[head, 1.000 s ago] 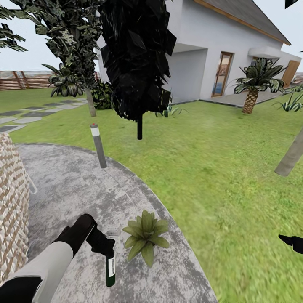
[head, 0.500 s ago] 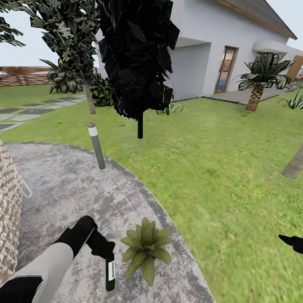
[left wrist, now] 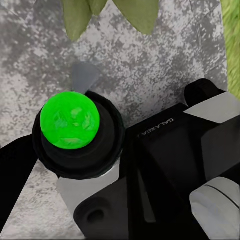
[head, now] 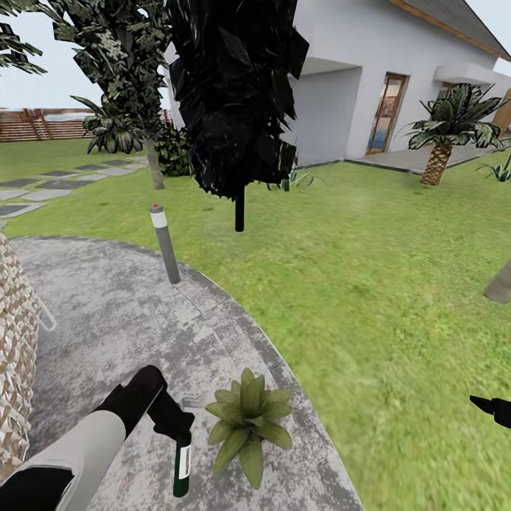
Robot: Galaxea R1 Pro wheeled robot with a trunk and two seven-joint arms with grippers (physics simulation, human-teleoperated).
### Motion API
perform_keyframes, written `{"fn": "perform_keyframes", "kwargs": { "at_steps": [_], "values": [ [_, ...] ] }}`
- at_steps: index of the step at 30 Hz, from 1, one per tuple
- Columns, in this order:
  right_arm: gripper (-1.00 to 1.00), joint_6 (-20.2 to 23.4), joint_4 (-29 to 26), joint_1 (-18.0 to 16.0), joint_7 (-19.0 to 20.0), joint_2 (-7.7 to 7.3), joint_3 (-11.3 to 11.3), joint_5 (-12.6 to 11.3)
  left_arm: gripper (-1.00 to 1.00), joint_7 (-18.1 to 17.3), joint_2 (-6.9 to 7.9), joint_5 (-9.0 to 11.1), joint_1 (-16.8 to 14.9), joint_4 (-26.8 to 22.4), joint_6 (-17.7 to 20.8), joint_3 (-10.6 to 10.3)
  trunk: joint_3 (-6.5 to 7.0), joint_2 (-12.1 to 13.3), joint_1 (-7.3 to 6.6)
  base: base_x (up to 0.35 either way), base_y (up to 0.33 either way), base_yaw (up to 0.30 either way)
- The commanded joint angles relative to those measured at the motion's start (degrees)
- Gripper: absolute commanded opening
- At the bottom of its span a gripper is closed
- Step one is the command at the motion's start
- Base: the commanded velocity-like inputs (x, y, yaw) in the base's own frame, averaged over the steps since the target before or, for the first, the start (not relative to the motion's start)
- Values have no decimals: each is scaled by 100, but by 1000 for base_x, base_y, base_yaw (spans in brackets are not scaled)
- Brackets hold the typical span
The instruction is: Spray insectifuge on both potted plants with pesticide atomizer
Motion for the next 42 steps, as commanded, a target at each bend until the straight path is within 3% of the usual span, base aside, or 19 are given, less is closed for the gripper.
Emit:
{"fn": "perform_keyframes", "kwargs": {
  "at_steps": [1,8,23,32,41,42],
  "values": [
    [100,10,-7,-7,59,0,-10,55,-100,-54,4,-38,-2,-10,14,-44,-9,-3,0,15,0,1],
    [100,10,-6,-7,59,0,-14,54,-100,-54,-4,-35,-2,-10,14,-73,-35,-3,0,186,0,-7],
    [100,10,2,-7,59,0,-9,55,-100,-46,30,-44,30,-10,5,-90,-132,-3,0,7,0,-166],
    [100,10,-6,-7,59,0,-7,55,-100,-45,31,-44,33,-18,5,-90,-145,-3,0,0,0,-30],
    [100,10,-4,-7,59,0,-10,55,-100,-45,31,-44,31,-15,5,-91,-341,-364,197,0,0,0],
    [100,10,-5,-7,59,0,-2,55,-100,-45,31,-236,33,293,5,-91,-367,-404,219,0,0,0]
  ]
}}
